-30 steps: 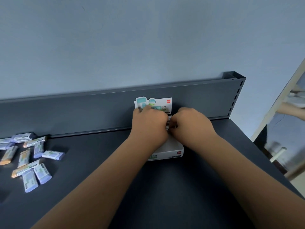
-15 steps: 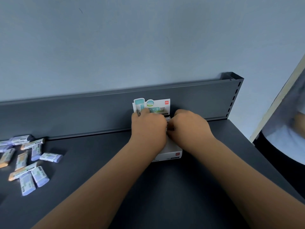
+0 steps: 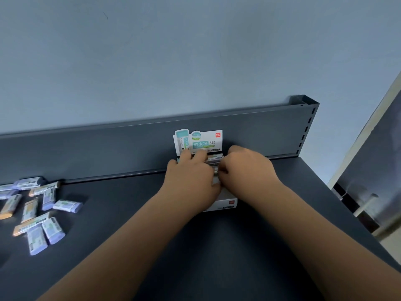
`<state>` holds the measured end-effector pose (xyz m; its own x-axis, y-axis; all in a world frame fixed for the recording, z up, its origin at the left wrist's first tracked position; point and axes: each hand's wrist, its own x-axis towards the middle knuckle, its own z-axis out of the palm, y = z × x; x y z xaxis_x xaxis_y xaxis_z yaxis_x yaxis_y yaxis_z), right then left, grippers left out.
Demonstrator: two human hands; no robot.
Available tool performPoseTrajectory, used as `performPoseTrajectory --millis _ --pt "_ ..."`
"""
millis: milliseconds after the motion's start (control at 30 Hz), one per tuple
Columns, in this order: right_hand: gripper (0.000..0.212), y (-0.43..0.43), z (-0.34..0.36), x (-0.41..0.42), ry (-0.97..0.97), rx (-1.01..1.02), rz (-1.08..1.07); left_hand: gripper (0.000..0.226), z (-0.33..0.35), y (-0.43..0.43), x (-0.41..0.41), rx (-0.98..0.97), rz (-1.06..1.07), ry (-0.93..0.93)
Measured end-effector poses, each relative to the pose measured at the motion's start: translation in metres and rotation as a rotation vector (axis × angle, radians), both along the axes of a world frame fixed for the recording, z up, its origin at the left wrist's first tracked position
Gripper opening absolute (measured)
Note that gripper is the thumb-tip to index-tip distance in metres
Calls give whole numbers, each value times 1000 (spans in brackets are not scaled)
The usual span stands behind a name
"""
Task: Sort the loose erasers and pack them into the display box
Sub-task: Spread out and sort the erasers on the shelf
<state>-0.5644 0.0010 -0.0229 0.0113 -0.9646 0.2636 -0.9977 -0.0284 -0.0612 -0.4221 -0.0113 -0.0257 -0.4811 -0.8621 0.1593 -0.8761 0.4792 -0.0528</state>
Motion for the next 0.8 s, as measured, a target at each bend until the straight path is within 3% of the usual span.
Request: performPoseTrajectory --millis 367,533,800 --pt "25 3 -3 -3 -21 -36 31 36 -2 -7 17 -7 -32 181" --pt "26 2 -4 -4 -31 -49 31 43 6 0 19 22 -4 254" --pt "26 4 -1 -3 -120 -156 151 66 24 0 46 189 84 211"
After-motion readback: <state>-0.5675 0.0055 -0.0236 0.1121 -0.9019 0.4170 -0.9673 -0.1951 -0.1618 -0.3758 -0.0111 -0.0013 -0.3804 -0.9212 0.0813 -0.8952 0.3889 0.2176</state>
